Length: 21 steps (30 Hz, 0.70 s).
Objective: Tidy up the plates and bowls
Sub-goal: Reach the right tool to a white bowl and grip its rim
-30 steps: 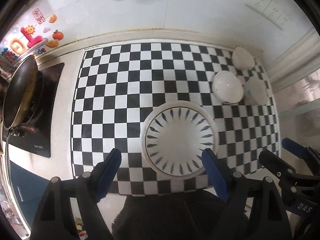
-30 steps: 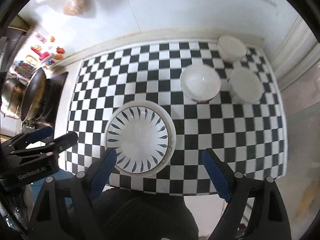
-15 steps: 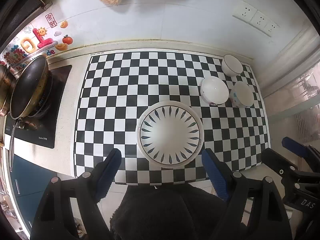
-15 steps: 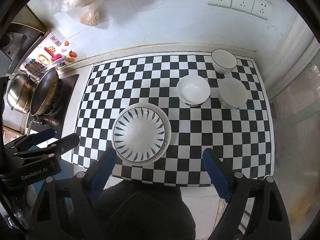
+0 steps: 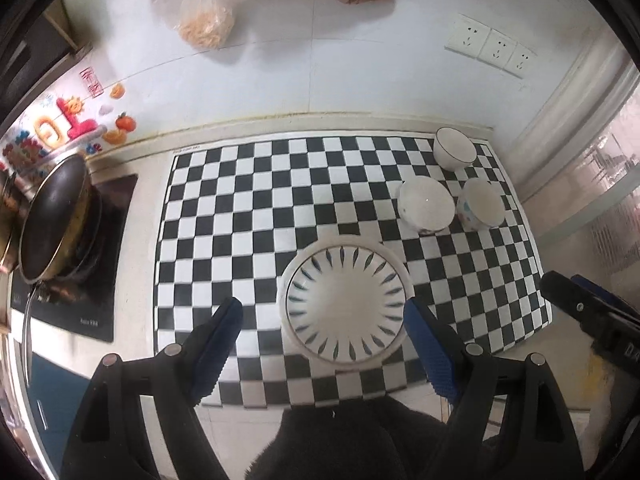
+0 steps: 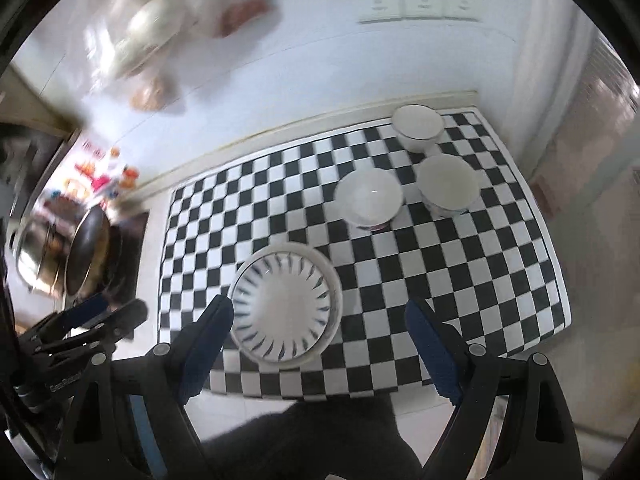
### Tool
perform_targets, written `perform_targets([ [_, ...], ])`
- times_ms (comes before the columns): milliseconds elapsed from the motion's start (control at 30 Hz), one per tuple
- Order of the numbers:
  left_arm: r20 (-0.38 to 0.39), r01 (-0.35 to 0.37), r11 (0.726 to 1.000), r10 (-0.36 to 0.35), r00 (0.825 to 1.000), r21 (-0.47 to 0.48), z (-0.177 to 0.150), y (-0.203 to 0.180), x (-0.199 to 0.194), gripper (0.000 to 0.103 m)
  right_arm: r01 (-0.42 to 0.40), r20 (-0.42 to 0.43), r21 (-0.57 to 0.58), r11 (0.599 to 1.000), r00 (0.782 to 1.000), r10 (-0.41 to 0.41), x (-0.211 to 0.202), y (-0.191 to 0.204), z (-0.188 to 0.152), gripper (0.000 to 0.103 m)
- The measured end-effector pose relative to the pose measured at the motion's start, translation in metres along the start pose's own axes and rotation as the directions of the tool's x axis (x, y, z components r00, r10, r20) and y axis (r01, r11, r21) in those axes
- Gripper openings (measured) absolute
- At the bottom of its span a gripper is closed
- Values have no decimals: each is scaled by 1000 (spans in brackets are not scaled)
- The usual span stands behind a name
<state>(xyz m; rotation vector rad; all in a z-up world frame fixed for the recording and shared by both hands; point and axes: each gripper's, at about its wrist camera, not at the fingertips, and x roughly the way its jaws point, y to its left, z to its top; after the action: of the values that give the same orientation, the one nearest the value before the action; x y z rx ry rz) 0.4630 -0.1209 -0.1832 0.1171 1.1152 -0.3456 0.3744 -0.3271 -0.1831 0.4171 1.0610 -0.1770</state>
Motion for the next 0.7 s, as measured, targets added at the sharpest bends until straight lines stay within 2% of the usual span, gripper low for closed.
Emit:
perform_targets([
  [167, 20, 14, 1000, -14, 1000, 3, 23, -4, 24, 82, 36, 15, 90, 995, 999, -37, 24, -34, 12, 90],
  [233, 4, 59, 998, -58, 998, -14, 34, -5, 38, 82, 48, -29, 136, 990, 999, -45, 46, -55, 21, 90],
  [367, -17, 100, 994, -101, 995, -43, 62, -14, 72, 82, 17, -71, 186, 982, 997, -3, 86, -91, 39, 90],
  [533, -87, 82, 996, -85, 993, -32, 106, -45, 131, 79, -19, -139, 238, 971, 989, 54, 145, -127, 71, 90],
  [600, -124, 84, 996, -89, 988, -43, 121, -58, 161, 71, -26, -179, 243, 970, 981, 71, 176, -136, 86, 88],
  [667, -169, 80, 996, -87, 982, -46, 133, -69, 191, 45, -31, -224, 235, 972, 971, 85, 204, -139, 97, 85],
  [700, -185, 78, 996, -86, 979, -49, 137, -72, 201, 37, -34, -244, 231, 972, 965, 91, 216, -140, 101, 81],
])
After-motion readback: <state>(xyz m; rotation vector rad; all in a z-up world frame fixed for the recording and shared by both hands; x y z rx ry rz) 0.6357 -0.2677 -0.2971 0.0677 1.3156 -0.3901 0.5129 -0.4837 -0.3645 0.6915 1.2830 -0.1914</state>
